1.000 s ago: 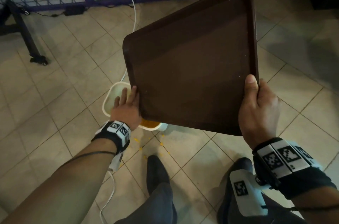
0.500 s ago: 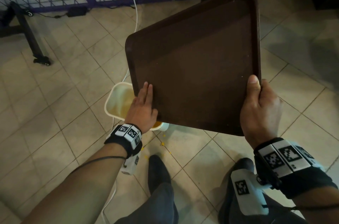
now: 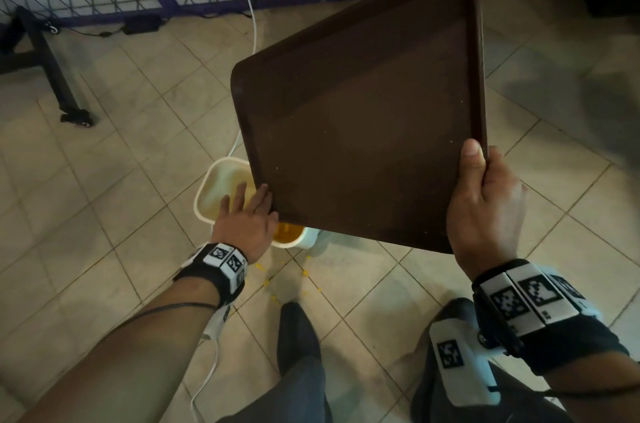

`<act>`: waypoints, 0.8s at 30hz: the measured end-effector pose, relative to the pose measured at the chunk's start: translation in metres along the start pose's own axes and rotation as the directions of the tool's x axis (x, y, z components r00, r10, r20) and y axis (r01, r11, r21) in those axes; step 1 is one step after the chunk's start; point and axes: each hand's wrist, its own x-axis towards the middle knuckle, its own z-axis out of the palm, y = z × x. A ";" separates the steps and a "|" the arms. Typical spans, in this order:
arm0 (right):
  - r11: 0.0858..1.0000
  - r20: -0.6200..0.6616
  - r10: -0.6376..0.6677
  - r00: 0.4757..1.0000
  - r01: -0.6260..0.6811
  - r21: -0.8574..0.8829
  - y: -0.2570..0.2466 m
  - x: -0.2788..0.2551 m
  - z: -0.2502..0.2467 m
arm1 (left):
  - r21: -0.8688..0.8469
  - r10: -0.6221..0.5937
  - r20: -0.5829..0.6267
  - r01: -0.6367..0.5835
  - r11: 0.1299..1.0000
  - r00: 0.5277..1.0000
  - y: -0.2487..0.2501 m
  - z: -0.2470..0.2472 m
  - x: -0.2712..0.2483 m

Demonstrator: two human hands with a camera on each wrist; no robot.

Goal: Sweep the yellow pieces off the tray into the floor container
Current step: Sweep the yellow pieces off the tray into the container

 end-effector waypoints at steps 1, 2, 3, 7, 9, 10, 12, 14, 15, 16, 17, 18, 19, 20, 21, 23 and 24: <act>1.000 -0.005 0.000 1.000 0.000 -0.002 0.000 0.000 0.000 | 0.018 0.021 0.047 -0.022 1.000 0.999 0.003 0.005 -0.004; 1.000 -0.005 0.003 1.000 -0.003 -0.005 0.000 0.000 0.000 | 0.027 0.034 0.084 -0.037 0.999 0.996 0.005 0.010 -0.009; 1.000 -0.003 0.006 1.000 -0.006 -0.005 0.000 0.000 -0.001 | 0.032 0.039 0.094 -0.042 0.999 0.995 0.004 0.013 -0.014; 1.000 -0.002 -0.002 1.000 0.002 -0.021 0.000 -0.001 -0.004 | 0.031 -0.018 -0.083 0.021 0.999 0.996 -0.005 0.007 -0.028; 1.000 -0.009 -0.011 1.000 0.011 -0.021 -0.001 -0.001 -0.004 | -0.123 -0.066 -0.227 0.038 0.992 0.972 -0.003 -0.004 -0.028; 1.000 -0.009 -0.016 1.000 0.016 -0.022 -0.001 -0.001 -0.003 | -0.201 -0.083 -0.275 0.027 0.979 0.958 0.001 -0.011 -0.026; 0.999 -0.003 -0.024 1.000 0.024 -0.021 -0.002 -0.002 -0.001 | -0.324 -0.108 -0.310 0.002 0.946 0.945 0.014 -0.022 -0.018; 0.999 0.003 -0.027 1.000 0.027 -0.018 -0.002 -0.003 -0.001 | -0.412 -0.123 -0.274 -0.001 0.911 0.954 0.027 -0.024 -0.010; 0.999 0.004 -0.027 1.000 0.027 -0.017 -0.002 -0.003 -0.001 | -0.443 -0.125 -0.236 0.007 0.897 0.964 0.032 -0.022 -0.008; 1.000 0.006 -0.025 1.000 0.025 -0.012 -0.002 -0.003 -0.001 | -0.461 -0.126 -0.189 0.025 0.887 0.974 0.034 -0.016 -0.007; 1.000 0.009 -0.021 1.000 0.021 -0.009 -0.002 -0.003 -0.002 | -0.461 -0.125 -0.137 0.049 0.886 0.983 0.035 -0.009 -0.008; 1.000 0.010 -0.015 1.000 0.015 -0.008 -0.001 -0.002 -0.002 | -0.431 -0.117 -0.090 0.067 0.900 0.989 0.034 -0.002 -0.010; 1.000 0.009 -0.007 1.000 0.007 -0.009 0.000 -0.001 -0.003 | -0.381 -0.102 -0.062 0.071 0.922 0.993 0.032 0.003 -0.014; 1.000 0.010 0.002 1.000 -0.002 -0.007 0.001 -0.001 -0.003 | -0.334 -0.092 -0.059 0.067 0.940 0.994 0.029 0.007 -0.019; 1.000 0.011 0.010 1.000 -0.010 -0.005 0.002 -0.001 -0.003 | -0.310 -0.092 -0.082 0.062 0.949 0.992 0.026 0.008 -0.022; 1.000 0.013 0.023 1.000 -0.023 -0.007 0.003 0.000 -0.005 | -0.332 -0.135 -0.161 0.076 0.940 0.978 0.019 0.002 -0.022; 1.000 0.016 0.026 1.000 -0.026 -0.007 0.003 0.000 -0.005 | -0.355 -0.167 -0.192 0.090 0.931 0.967 0.016 -0.003 -0.018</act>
